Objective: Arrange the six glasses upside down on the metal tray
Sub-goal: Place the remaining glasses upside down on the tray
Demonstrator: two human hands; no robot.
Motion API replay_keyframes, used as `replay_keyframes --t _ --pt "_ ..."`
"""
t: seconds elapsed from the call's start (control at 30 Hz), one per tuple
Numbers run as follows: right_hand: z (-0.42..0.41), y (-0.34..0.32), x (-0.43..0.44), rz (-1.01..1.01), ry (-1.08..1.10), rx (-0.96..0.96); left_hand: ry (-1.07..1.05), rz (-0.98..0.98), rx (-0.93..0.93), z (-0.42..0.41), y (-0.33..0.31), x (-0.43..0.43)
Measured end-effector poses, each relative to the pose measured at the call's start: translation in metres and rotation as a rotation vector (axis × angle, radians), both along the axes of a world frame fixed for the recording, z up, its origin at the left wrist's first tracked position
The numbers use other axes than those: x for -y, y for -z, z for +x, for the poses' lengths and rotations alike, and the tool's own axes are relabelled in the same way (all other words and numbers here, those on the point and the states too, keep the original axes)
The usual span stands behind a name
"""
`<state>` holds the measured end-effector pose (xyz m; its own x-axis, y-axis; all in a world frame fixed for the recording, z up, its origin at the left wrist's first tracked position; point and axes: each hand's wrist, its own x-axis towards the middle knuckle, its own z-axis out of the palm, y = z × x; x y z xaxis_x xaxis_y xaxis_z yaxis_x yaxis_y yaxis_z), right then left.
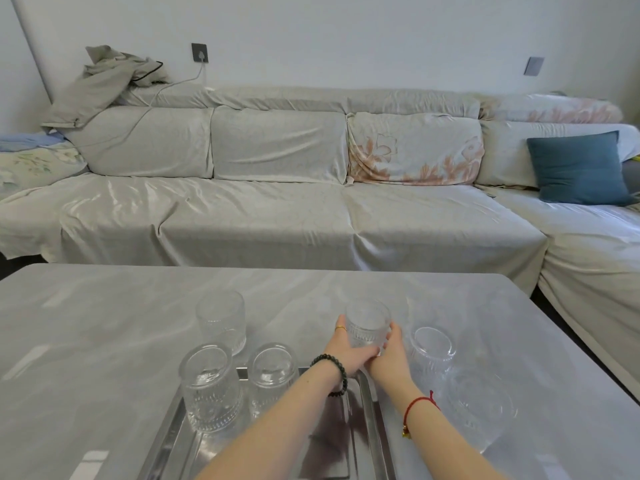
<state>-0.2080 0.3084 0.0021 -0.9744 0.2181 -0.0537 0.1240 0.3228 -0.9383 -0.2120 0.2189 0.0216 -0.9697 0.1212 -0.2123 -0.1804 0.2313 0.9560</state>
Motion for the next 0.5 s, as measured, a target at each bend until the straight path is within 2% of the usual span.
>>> replay_keyframes --t 0.17,0.33,0.5 --pt "-0.007 0.01 0.004 -0.093 0.061 -0.028 -0.122 0.059 0.013 -0.006 0.005 -0.01" --pt "0.007 0.005 0.011 -0.072 0.086 -0.145 -0.263 0.072 -0.019 0.004 -0.004 -0.011" --pt "0.034 -0.02 0.009 0.035 0.048 -0.311 -0.359 0.185 -0.077 0.031 -0.027 -0.004"
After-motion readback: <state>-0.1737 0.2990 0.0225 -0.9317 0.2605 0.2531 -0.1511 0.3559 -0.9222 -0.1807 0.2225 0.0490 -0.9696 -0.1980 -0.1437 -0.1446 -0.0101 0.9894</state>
